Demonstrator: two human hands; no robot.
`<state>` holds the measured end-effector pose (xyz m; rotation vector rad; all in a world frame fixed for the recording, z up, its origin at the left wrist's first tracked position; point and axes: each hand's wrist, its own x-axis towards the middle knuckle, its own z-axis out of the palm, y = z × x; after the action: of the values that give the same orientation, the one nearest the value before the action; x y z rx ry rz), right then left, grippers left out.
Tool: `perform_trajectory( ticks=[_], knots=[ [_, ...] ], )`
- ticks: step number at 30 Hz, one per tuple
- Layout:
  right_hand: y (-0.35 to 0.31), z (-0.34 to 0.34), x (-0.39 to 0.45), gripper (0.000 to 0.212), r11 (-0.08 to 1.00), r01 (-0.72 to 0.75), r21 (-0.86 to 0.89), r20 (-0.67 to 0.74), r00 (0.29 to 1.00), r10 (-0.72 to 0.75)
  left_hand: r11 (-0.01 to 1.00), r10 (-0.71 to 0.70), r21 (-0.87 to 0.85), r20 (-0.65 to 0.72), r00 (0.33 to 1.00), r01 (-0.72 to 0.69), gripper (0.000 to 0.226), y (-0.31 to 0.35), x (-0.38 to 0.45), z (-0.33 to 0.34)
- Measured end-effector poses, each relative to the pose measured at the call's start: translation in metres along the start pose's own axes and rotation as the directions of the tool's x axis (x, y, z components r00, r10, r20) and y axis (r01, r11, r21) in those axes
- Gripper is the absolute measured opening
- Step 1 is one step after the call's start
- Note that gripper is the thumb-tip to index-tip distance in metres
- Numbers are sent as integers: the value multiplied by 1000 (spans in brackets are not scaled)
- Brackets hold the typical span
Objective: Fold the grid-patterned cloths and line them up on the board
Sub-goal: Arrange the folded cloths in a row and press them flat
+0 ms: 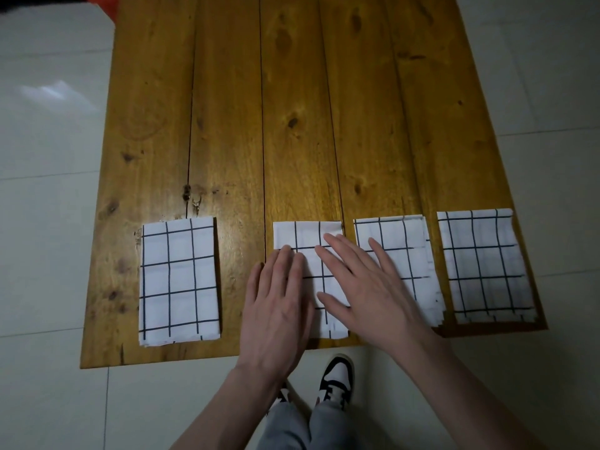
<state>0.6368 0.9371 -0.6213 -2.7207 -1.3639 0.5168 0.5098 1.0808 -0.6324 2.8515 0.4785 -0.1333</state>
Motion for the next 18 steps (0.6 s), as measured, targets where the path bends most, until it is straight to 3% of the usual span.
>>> perform_trajectory(
  ticks=[18],
  knots=[
    [-4,-9,1,70,997,16,78,-13,1000,-15,1000,9,14,40,999,-10,64,2,-2,-14]
  ],
)
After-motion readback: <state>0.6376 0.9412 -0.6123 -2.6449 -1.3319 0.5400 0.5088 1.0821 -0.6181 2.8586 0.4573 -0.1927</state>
